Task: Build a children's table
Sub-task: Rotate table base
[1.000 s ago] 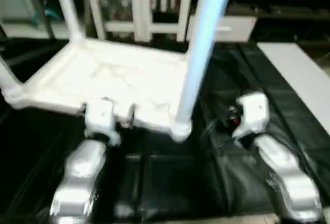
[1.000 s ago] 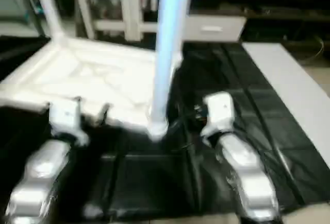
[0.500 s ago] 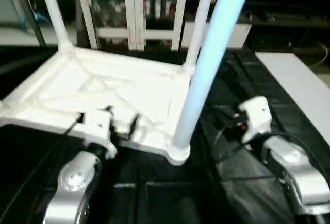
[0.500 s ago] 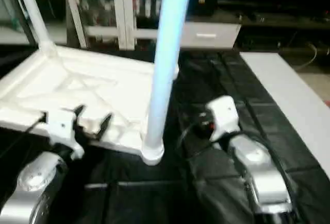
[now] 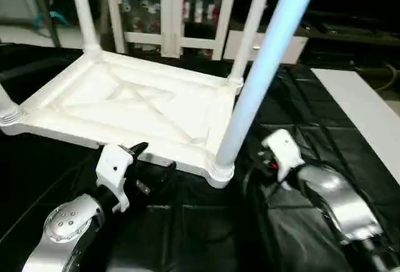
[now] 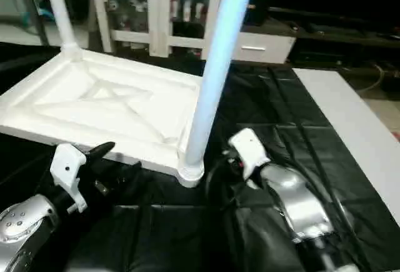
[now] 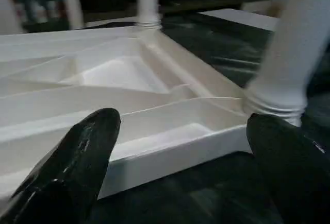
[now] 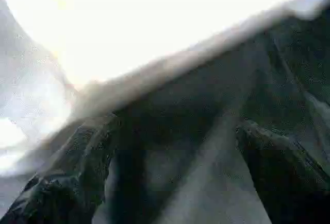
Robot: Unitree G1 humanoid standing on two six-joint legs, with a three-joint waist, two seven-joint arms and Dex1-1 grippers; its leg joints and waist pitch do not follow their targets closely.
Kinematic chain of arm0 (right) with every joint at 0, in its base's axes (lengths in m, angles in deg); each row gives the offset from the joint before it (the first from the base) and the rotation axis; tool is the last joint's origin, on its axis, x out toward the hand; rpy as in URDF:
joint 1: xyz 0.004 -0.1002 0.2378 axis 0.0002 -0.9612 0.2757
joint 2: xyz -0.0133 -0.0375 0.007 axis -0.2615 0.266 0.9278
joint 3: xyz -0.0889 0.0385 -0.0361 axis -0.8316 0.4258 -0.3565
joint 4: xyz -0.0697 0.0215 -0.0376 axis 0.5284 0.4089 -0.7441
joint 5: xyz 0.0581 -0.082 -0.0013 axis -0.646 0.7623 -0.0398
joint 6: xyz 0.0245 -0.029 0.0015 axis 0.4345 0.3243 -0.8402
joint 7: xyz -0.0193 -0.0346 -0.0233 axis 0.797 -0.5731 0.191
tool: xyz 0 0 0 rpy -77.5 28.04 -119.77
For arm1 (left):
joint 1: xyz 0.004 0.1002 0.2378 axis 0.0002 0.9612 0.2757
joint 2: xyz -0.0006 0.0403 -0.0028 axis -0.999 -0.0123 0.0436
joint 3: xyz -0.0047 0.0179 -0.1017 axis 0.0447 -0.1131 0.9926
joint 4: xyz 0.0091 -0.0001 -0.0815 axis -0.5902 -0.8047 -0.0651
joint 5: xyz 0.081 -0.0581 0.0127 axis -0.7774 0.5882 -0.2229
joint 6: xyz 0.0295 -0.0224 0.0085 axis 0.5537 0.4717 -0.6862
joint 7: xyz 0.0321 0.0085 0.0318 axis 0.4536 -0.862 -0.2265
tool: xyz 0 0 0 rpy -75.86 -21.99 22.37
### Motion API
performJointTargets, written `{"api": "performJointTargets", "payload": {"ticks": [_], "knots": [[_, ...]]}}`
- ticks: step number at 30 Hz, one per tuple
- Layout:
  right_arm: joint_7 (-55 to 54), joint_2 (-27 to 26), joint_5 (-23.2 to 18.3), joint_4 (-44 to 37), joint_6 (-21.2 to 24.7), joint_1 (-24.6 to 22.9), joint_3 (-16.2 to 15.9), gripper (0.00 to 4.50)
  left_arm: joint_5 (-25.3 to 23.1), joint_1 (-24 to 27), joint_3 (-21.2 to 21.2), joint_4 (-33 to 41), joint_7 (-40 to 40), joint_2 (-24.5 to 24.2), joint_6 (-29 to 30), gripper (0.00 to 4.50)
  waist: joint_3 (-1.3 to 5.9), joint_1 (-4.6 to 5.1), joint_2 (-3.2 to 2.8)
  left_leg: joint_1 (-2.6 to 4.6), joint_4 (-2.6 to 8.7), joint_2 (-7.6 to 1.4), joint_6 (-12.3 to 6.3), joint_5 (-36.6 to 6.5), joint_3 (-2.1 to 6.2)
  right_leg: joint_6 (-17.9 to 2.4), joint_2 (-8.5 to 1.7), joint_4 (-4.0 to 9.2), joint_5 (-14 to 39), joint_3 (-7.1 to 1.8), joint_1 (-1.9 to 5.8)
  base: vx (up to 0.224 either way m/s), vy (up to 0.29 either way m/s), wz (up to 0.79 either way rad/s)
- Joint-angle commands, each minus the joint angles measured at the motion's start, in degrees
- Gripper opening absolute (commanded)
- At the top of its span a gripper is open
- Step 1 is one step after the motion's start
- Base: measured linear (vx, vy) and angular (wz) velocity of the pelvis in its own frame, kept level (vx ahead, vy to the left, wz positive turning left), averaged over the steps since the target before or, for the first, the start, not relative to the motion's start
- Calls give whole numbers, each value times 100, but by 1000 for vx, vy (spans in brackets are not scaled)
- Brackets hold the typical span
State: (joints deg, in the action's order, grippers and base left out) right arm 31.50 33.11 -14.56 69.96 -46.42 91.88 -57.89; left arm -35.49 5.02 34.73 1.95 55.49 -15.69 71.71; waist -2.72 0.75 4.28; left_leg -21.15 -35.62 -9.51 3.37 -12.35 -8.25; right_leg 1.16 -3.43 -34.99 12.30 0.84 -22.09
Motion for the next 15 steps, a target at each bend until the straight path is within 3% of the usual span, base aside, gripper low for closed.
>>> {"api": "performJointTargets", "payload": {"ticks": [1, 3, 4, 5, 8, 9, 10, 12, 13, 14, 15], "knots": [[71, -59, -99, -4, -197, 87, -76, 404, -15, -118, -153, 118, 137, -37, 72, 444, 179, 16, -112, 74, 610, -282, 421, -2792, 150, -640, -367, 538, 2662, -154, 1, 0, 0, 0], [40, -304, -292, -4, -366, 106, -12, 404, -174, -285, -284, -74, 182, -55, -29, 444, 191, 13, -171, 82, 615, -286, 435, -2743, 143, -676, -350, 520, 2424, -161, -5, 0, 0, 0], [-13, -458, -404, -3, -420, 118, 61, 404, -276, -442, -378, -274, 256, -73, -128, 444, 193, 17, -154, 86, 611, -281, 408, -2719, 127, -715, -348, 517, 2340, -169, -10, 0, 0, 0], [-32, -541, -491, -27, -394, 107, 110, 404, -369, -545, -452, -410, 307, -88, -235, 444, 202, 25, -175, 78, 608, -267, 383, -2663, 121, -720, -344, 521, 2313, -175, -3, 0, 0, 0], [-44, -541, -426, -65, -535, 52, 110, 404, -410, -716, -518, -609, 363, -103, -294, 444, 234, 12, -202, 30, 613, -287, 339, -2211, 108, -842, -354, 448, 1801, -181, 72, 0, 0, 0], [-143, -536, -343, -63, -573, 21, 150, 404, -530, -870, -580, -795, 399, -156, -461, 444, 233, 6, -253, 33, 611, -287, 337, -2154, 104, -877, -347, 432, 1709, -185, 70, 0, 0, 0], [-257, -504, -290, -107, -610, -43, 227, 404, -610, -1029, -636, -972, 467, -200, -579, 444, 230, -11, -320, 64, 597, -268, 325, -2109, 79, -888, -328, 453, 1651, -193, 37, 0, 0, 0], [-326, -429, -315, -345, -589, -236, 475, 404, -704, -1286, -708, -1260, 623, -304, -813, 444, 259, -32, -335, 90, 573, -275, 307, -2012, 44, -950, -314, 432, 1483, -199, 51, 0, 0, 0], [-326, -429, -315, -345, -589, -236, 475, 404, -704, -1286, -708, -1260, 623, -304, -813, 444, 253, -32, -304, 65, 582, -269, 272, -1939, 34, -939, -307, 454, 1430, -200, 67, 0, 0, 0], [-290, -314, -442, -666, -521, -466, 703, 404, -607, -1479, -715, -1480, 949, -448, -849, 444, 273, -50, -362, 55, 578, -266, 256, -1763, 29, -988, -307, 418, 1211, -199, 95, 52, -6, 0], [-224, -211, -511, -878, -482, -623, 807, 404, -536, -1594, -703, -1615, 1168, -549, -850, 444, 298, -105, -366, 85, 544, -265, 187, -1524, -4, -1010, -305, 400, 939, -216, 91, 52, -6, 0]]}}
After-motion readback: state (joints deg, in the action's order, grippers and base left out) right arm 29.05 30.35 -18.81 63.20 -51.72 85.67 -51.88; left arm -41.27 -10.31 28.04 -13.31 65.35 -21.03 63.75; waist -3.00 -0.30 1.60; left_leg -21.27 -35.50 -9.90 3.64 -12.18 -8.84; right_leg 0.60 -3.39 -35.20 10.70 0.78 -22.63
